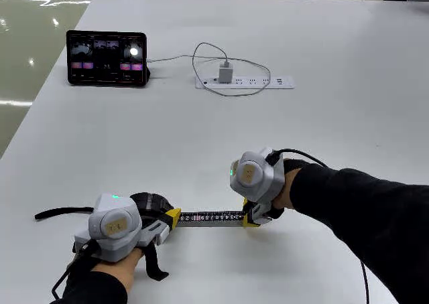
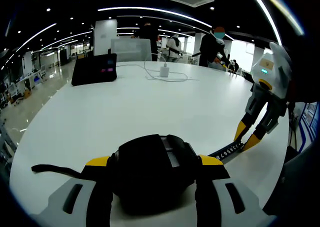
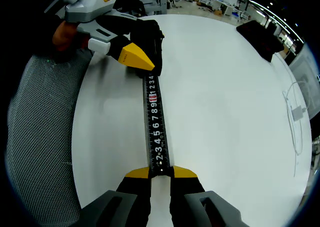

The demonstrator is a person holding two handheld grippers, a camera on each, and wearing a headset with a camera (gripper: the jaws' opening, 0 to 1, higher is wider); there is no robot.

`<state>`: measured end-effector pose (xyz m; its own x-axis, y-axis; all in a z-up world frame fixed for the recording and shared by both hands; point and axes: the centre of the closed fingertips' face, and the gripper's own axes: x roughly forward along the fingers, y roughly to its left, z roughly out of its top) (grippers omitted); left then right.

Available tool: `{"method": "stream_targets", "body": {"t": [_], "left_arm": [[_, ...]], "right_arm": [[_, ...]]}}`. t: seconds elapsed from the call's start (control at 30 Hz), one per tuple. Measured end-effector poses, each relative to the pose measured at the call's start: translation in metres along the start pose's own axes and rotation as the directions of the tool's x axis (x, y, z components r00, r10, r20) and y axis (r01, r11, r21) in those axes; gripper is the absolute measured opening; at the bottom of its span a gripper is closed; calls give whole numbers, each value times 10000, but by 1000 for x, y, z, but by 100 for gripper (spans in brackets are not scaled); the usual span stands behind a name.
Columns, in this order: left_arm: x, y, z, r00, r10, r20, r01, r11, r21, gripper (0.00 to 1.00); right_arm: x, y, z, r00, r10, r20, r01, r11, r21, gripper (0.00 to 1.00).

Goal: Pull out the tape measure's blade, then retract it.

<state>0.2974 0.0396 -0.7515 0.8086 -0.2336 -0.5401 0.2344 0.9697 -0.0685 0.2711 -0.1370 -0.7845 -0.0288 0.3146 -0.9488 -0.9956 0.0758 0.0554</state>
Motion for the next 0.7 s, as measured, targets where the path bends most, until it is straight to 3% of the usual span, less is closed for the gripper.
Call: {"method": "stream_targets", "body": {"t": [0.7], "left_arm": [[1, 0, 0, 10000, -29, -6, 29, 10000, -54, 62]], "right_arm": [[3, 2, 9, 9999, 170, 14, -170, 9999, 25, 10]]}}
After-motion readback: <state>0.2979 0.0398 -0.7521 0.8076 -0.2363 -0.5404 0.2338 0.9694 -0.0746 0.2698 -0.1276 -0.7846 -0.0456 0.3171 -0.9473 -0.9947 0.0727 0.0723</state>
